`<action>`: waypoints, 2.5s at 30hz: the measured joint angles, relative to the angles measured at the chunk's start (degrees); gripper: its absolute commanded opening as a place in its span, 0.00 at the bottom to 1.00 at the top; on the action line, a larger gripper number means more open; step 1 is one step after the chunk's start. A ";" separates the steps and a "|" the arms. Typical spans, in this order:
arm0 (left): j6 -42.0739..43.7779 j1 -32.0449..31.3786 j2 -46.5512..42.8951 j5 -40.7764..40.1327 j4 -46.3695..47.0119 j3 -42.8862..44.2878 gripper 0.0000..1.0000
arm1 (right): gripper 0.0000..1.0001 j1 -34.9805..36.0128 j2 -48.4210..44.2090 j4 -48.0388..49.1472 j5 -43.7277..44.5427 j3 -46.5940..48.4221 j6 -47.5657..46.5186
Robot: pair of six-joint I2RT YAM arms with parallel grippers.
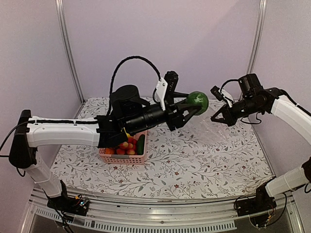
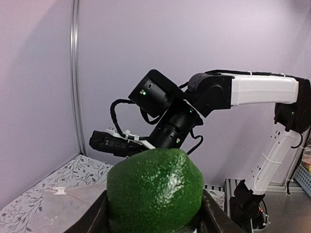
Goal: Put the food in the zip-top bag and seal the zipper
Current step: Place the fake fruit in the zipper food storage bag, then adjust the fake fruit in the bin.
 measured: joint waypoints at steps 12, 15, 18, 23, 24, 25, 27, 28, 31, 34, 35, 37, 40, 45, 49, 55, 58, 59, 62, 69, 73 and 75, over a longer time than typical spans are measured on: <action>2.21 -2.49 17.77 -10.67 10.82 9.77 0.35 | 0.00 0.35 0.15 -3.58 -7.32 1.11 2.84; 2.69 -3.08 20.61 -15.87 12.83 10.10 0.35 | 0.00 0.33 0.15 -3.56 -8.04 1.11 3.85; 3.04 -3.43 22.38 -20.41 13.97 10.05 0.35 | 0.00 -0.07 0.15 -3.52 -8.37 1.18 4.85; 3.19 -3.52 23.26 -27.54 14.91 9.51 0.35 | 0.00 -1.11 0.13 -2.91 -7.93 1.84 6.36; 3.10 -3.52 23.45 -28.63 14.69 9.57 0.35 | 0.00 -1.18 0.04 -2.60 -7.69 1.92 6.58; 2.89 -3.52 23.76 -29.81 14.16 9.81 0.35 | 0.00 -1.18 -0.07 -2.23 -7.48 1.92 6.80; 2.21 -3.41 24.76 -31.39 12.70 10.78 0.36 | 0.00 -1.18 -0.31 -1.79 -6.99 1.92 7.13; 1.77 -3.32 25.33 -31.78 11.91 11.37 0.36 | 0.00 -1.18 -0.44 -1.62 -6.80 1.92 7.21; 0.07 -3.06 27.74 -32.59 6.99 15.23 0.41 | 0.00 -1.18 -1.16 -1.25 -6.12 1.92 7.41; -1.84 -2.95 30.40 -33.05 0.74 20.52 0.55 | 0.00 -1.18 -1.84 -0.70 -5.05 1.92 7.43; -2.45 -2.93 31.30 -33.07 -1.42 22.45 0.61 | 0.00 -1.18 -1.97 -0.52 -4.63 1.92 7.41; -3.85 -2.86 33.05 -33.29 -6.47 26.67 0.71 | 0.00 -1.18 -2.21 -0.15 -3.82 1.92 7.43; -5.64 -2.80 34.60 -34.67 -13.16 31.65 0.81 | 0.00 -1.31 -2.34 0.35 -2.78 1.92 7.45; -6.51 -2.78 34.25 -36.46 -19.02 34.36 0.91 | 0.00 -1.57 -2.38 0.83 -1.66 1.92 7.69; -5.29 -2.99 31.74 -35.32 -19.65 32.54 0.93 | 0.00 -2.12 -2.25 0.96 -1.05 1.92 8.33; -5.05 -3.80 23.45 -32.20 -16.57 27.69 0.87 | 0.00 -2.62 -0.11 1.31 -0.02 1.95 8.90; -5.99 -4.70 18.47 -30.73 -13.68 23.98 0.78 | 0.00 -2.64 0.94 1.68 0.74 1.95 8.90; -7.04 -5.11 16.83 -30.62 -12.92 22.45 0.70 | 0.00 -2.64 1.05 1.77 0.92 1.95 8.90; -11.96 -6.08 12.96 -31.50 -11.74 17.62 0.45 | 0.00 -2.67 1.05 2.05 1.07 1.95 8.92; -23.21 -6.25 15.19 -32.48 -11.28 9.99 0.38 | 0.00 -2.67 1.60 2.84 -0.68 1.95 9.03; -25.55 -6.27 20.90 -30.95 -11.34 10.19 0.21 | 0.00 -2.67 3.15 2.89 -1.79 1.95 9.11; -25.49 -6.27 22.93 -30.12 -11.34 11.15 0.15 | 0.00 -2.67 3.54 2.86 -2.01 1.95 9.11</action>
